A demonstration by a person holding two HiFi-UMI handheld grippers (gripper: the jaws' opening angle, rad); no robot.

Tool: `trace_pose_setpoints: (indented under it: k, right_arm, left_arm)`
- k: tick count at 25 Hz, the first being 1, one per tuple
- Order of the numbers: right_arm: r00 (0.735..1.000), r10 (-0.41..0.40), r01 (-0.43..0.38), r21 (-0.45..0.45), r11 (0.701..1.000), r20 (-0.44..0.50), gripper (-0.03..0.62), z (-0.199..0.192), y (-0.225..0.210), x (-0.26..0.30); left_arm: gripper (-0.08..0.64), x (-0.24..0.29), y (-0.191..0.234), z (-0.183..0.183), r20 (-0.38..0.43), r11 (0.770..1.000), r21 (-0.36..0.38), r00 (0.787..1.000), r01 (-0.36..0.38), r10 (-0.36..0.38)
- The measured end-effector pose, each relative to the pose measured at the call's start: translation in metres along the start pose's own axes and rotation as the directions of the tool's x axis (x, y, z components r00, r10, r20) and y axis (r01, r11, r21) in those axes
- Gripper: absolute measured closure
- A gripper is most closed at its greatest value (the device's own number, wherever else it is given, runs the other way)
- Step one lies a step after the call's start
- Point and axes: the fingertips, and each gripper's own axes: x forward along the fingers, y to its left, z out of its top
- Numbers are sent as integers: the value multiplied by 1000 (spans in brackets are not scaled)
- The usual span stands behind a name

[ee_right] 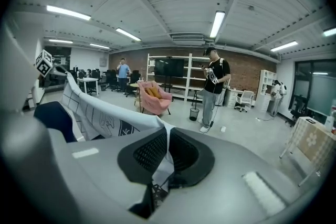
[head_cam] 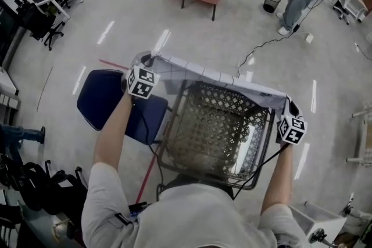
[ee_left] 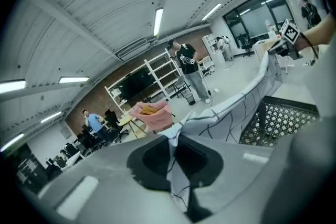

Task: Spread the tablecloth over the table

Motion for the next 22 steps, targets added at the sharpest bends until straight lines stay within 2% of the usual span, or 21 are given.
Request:
trace_pose_setpoints:
  k: [5, 9, 13, 18, 20, 22]
  right_arm:
    - [997, -79, 80, 53, 995, -17, 583, -19, -30, -26]
    - [994, -109, 111, 85, 990, -28, 583, -40, -33, -61]
    - [996, -81, 84, 106, 991, -36, 583, -64, -31, -89]
    - [998, -39, 43, 118, 992, -39, 583, -96, -32, -119]
    - [999, -19, 22, 105, 994, -25, 583, -99, -26, -125]
    - [1000, 0, 2, 55, 998, -30, 583, -105, -21, -129]
  left_arm:
    - [537, -6, -55, -26, 16, 992, -107, 998, 62, -61]
    - [537, -26, -84, -45, 41, 983, -150, 994, 103, -98]
    - [537, -49, -101, -58, 39, 971, -209, 993, 114, -108]
    - [537, -87, -132, -81, 5, 968, -228, 994, 107, -108]
    - [537, -103, -134, -91, -6, 965, -251, 996, 82, -86]
    - [537, -117, -139, -100, -23, 962, -268, 997, 60, -69]
